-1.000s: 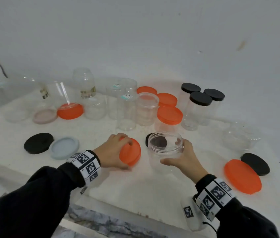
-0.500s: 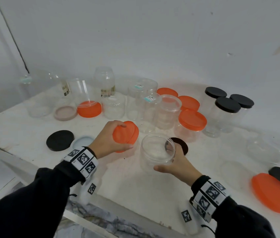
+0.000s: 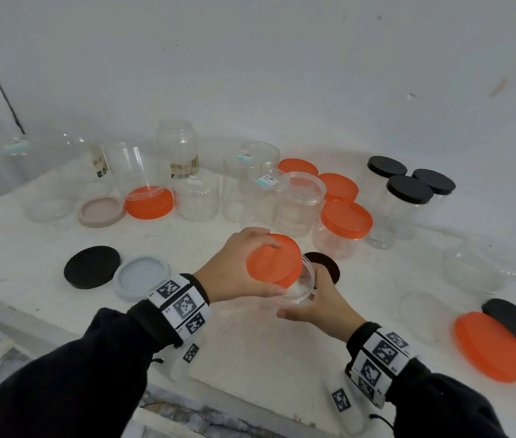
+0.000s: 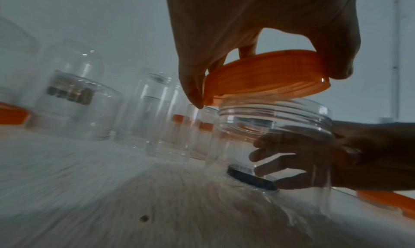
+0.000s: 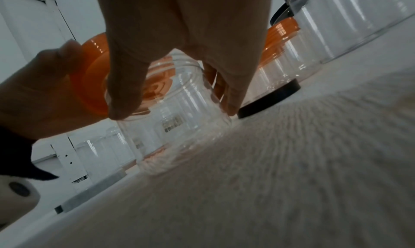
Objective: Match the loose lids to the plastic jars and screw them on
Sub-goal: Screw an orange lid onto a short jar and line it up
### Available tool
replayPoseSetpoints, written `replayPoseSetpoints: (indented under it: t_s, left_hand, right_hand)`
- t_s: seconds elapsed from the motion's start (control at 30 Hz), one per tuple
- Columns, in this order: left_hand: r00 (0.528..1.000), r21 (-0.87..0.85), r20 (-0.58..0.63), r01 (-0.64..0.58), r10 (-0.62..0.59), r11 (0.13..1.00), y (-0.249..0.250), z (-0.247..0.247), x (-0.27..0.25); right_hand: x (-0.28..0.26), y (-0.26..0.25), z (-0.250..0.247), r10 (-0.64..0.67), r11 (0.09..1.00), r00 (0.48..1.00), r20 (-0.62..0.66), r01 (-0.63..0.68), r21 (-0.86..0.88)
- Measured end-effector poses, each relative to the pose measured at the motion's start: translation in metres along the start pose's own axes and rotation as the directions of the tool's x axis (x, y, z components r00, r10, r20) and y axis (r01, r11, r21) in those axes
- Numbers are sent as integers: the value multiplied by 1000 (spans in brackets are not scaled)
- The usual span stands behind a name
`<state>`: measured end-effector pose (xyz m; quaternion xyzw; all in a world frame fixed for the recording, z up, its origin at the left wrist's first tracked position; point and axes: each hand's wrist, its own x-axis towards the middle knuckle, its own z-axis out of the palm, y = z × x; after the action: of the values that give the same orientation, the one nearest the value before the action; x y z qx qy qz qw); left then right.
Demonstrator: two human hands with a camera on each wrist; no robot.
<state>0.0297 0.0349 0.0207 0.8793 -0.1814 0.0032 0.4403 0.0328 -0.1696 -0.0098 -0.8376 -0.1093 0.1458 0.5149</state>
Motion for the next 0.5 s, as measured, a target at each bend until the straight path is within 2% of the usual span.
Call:
replayPoseSetpoints:
  t_s: [0.27, 0.5]
  left_hand:
    - [993, 235, 97, -83, 62, 968, 9, 20, 15]
    - [991, 241, 111, -94, 68, 966, 4, 23, 17]
  right_hand:
    - [-2, -4, 0, 9, 999, 1000, -22, -9, -39]
    - [-4, -8, 0, 7, 999, 1000, -28, -8, -46]
